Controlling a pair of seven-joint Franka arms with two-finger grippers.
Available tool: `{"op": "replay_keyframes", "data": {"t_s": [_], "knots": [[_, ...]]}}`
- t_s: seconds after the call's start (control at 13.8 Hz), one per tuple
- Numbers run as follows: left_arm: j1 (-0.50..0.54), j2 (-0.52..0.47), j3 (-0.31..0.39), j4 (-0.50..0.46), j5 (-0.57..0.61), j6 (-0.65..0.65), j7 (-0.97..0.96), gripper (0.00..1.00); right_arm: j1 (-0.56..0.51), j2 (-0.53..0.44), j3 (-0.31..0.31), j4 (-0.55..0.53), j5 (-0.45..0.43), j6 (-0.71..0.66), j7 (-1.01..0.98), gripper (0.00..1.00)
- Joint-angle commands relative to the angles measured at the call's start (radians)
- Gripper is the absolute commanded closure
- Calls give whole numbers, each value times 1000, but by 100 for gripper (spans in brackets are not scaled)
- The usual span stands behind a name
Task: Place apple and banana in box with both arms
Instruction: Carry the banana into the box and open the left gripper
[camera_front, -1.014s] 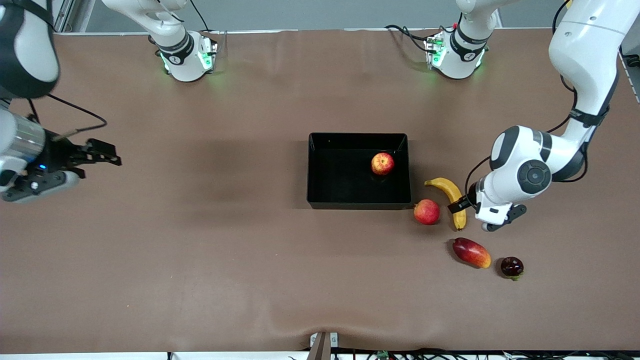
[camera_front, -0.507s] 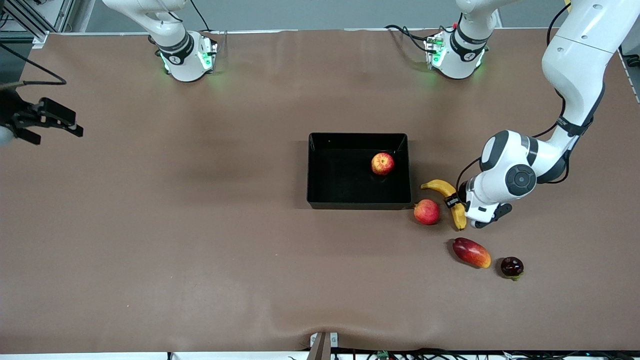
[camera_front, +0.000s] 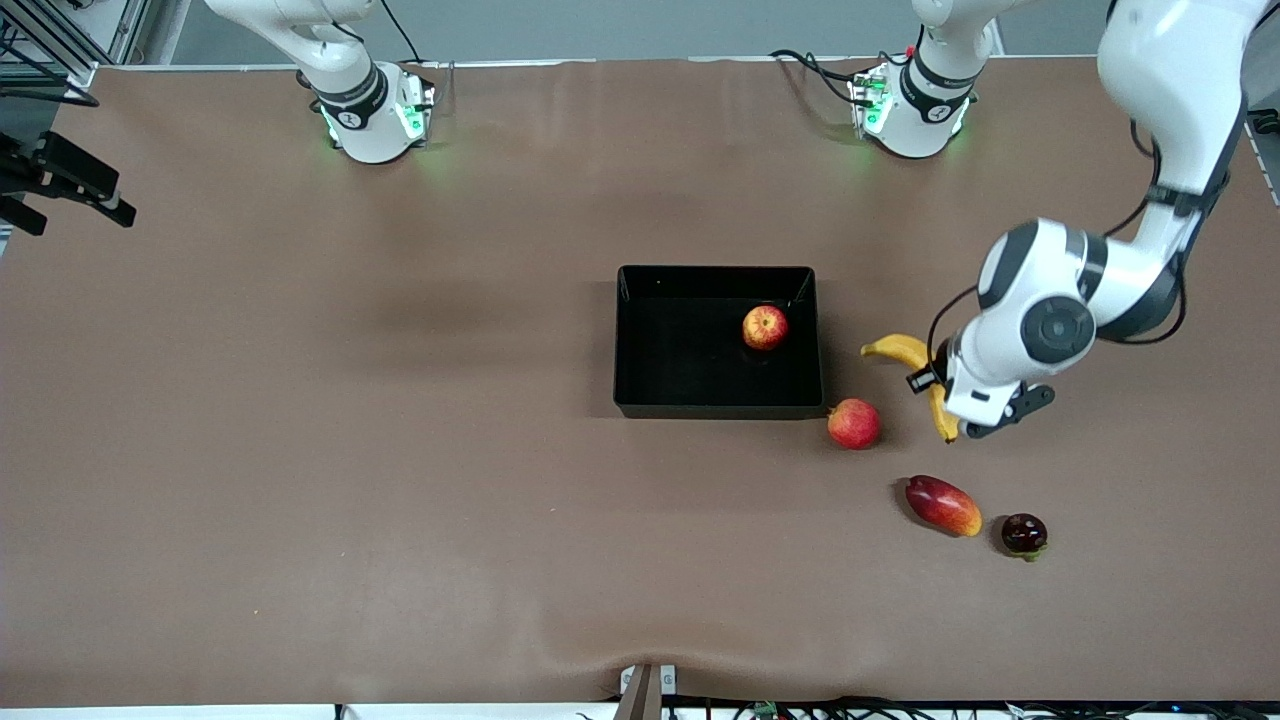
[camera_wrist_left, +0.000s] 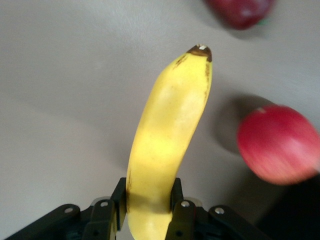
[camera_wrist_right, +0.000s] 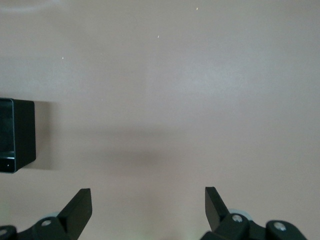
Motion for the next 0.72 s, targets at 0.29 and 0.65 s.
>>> {"op": "replay_keyframes", "data": {"t_s": [0.29, 0.65], "knots": [[-164, 32, -168, 189, -34, -139, -330, 100, -16, -3, 12, -20, 2, -59, 54, 0], [-378, 210, -161, 291, 27, -119, -407, 100, -15, 17, 12, -25, -73, -39, 88, 0]]}}
